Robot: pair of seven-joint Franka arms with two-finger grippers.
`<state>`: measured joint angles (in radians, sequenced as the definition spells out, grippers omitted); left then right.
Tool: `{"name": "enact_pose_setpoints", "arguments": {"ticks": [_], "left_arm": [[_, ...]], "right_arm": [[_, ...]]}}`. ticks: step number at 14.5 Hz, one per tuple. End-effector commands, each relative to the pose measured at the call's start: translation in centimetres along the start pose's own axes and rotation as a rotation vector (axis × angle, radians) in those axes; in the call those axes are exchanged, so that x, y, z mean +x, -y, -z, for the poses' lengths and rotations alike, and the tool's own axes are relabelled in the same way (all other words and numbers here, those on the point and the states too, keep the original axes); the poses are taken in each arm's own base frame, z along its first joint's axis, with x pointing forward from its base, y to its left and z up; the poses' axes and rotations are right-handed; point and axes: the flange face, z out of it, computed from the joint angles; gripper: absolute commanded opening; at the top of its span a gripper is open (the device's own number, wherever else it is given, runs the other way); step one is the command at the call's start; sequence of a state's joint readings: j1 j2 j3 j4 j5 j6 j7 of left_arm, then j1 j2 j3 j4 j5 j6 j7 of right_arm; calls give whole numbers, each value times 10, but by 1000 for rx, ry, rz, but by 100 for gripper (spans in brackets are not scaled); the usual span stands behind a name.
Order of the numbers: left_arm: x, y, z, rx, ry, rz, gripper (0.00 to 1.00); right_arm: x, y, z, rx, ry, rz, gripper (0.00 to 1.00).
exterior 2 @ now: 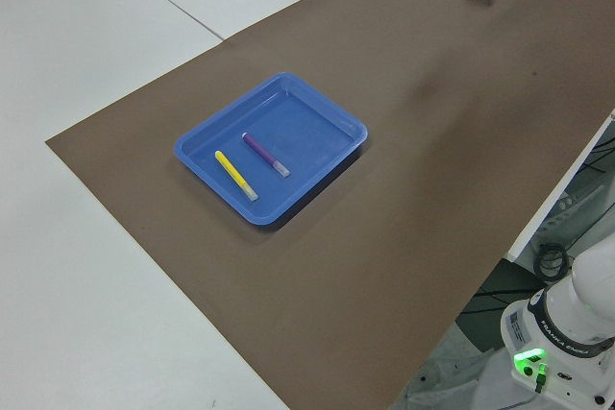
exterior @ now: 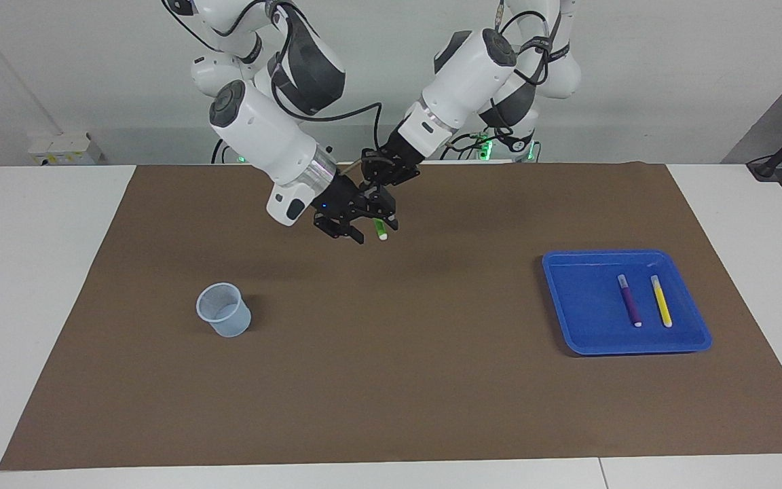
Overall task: Transfer and insert pens with both arms
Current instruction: 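Grasp the green pen with the right gripper from the left gripper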
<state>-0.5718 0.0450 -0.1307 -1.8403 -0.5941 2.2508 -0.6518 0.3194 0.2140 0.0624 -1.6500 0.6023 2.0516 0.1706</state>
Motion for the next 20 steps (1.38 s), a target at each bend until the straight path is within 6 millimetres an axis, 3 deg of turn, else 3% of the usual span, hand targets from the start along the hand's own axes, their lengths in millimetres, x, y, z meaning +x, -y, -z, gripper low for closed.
{"name": "enact_pose_setpoints", "arguments": {"ticks": [1, 6, 10, 12, 13, 14, 20], "left_arm": [[-5, -2, -3, -25, -10, 16, 0], [-5, -1, -3, -24, -11, 18, 0], [-4, 0, -3, -25, -13, 20, 0], [-4, -1, -2, -26, -13, 19, 0], [-3, -1, -3, -26, -14, 20, 0], [-2, -1, -2, -30, -19, 21, 0], [-2, -1, -2, -33, -23, 23, 0]], "right_arm": [[-7, -3, 2, -19, -2, 32, 70], [-6, -6, 7, -22, 7, 30, 63], [-5, -5, 9, -22, 4, 31, 31], [-7, -3, 8, -21, 6, 34, 29], [-7, -3, 7, -22, 7, 31, 19], [-7, -3, 7, -22, 7, 28, 0], [-5, -11, 12, -18, 30, -21, 0]]}}
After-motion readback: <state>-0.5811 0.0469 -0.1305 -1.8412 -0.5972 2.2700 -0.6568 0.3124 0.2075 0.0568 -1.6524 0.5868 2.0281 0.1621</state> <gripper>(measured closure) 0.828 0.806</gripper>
